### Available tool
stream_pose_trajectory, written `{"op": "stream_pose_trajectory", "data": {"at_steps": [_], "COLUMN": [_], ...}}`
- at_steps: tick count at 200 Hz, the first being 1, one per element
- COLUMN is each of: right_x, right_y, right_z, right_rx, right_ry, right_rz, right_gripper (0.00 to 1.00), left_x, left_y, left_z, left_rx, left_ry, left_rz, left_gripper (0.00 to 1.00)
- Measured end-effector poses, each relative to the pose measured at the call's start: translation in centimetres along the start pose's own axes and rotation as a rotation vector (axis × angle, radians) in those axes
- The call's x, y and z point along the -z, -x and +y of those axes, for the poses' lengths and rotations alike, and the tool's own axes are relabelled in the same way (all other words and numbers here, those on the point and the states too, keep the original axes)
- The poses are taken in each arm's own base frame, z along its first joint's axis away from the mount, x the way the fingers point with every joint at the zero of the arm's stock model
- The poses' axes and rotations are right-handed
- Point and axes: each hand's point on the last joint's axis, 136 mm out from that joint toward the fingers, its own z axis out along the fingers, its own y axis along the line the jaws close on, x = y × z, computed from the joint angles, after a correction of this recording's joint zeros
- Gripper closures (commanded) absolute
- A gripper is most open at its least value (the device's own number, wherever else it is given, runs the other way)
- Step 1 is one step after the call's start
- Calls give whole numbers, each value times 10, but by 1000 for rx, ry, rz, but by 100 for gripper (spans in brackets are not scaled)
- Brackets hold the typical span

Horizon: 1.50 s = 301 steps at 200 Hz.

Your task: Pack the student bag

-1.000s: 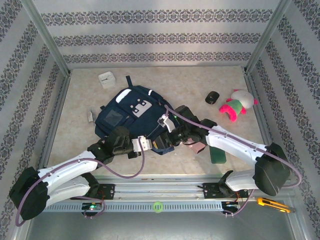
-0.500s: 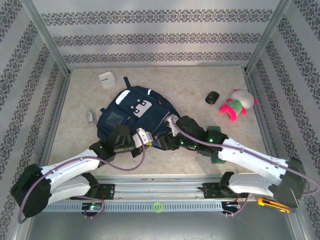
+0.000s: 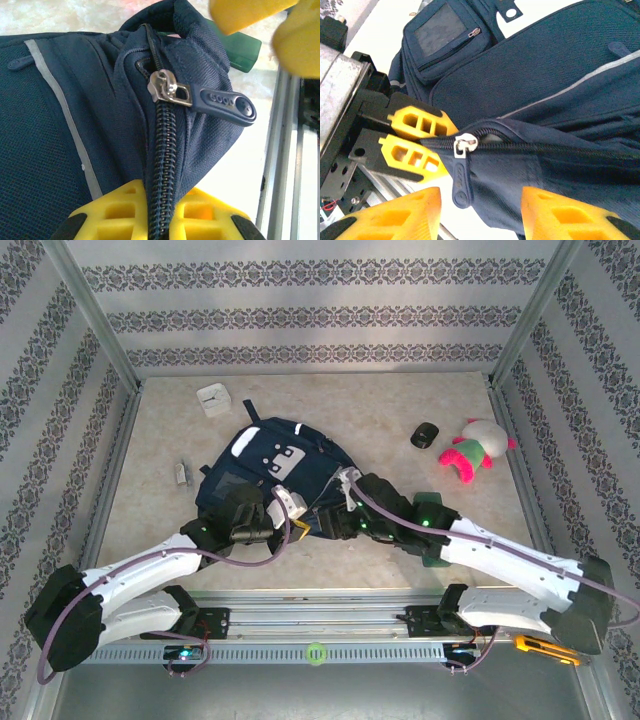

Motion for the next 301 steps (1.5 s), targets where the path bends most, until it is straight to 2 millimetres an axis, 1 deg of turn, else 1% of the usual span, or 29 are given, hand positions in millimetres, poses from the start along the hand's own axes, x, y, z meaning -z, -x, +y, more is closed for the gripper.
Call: {"op": "stream_pose_trajectory", "data": {"at_steps": [16, 38, 59, 72, 85, 119, 175, 198, 234, 261, 270, 278, 282, 288, 289, 292, 296, 301], "right_x": [-7, -15, -23, -27, -31, -29, -26, -22, -12, -9, -11, -13, -14, -16, -16, -17, -18, -19], "right_y": [3, -1, -5, -7, -7, -5, -2, -1, -1, -9, -13, -18, -20, -25, -26, -27, -30, -34], "right_z": [4, 8, 4, 1, -4, -14, -17, -20, -44, -56, -57, -55, -54, -50, -50, -48, -46, -44], "right_rx": [0, 12, 16, 26, 31, 54, 62, 36, -44, -104, -115, -123, -126, -129, -130, -131, -134, -137], "right_ry": [-7, -18, -53, -78, -112, -184, -193, -165, -114, -47, -23, 5, 22, 52, 55, 69, 85, 104], "right_rz": [19, 53, 84, 93, 93, 79, 77, 83, 103, 134, 149, 160, 169, 182, 184, 189, 197, 206], "right_gripper": [54, 54, 54, 56, 62, 85, 100, 100, 100, 100, 100, 100, 100, 100, 100, 100, 100, 100], "left_x": [0, -1, -2, -3, -4, -5, -4, -3, 8, 17, 19, 21, 22, 23, 23, 24, 24, 25], "left_y": [0, 0, -1, -2, -2, -1, 0, 1, -1, -4, -6, -9, -11, -14, -14, -16, -17, -20], "left_z": [0, -1, -2, -2, -2, -2, 0, 1, 5, 9, 9, 10, 10, 11, 11, 11, 11, 11], "left_rx": [12, 22, 28, 32, 33, 35, 28, 4, -71, -145, -168, -186, -197, -201, -208, -205, -207, -207], "left_ry": [-4, -9, -15, -19, -20, -22, -13, -1, 40, 79, 88, 96, 98, 103, 102, 103, 102, 103], "left_rz": [3, 6, 15, 22, 26, 28, 35, 39, 55, 72, 79, 88, 93, 104, 106, 111, 119, 128], "left_gripper": [96, 96, 96, 96, 96, 96, 96, 96, 96, 95, 91, 81, 73, 57, 55, 45, 35, 26]}}
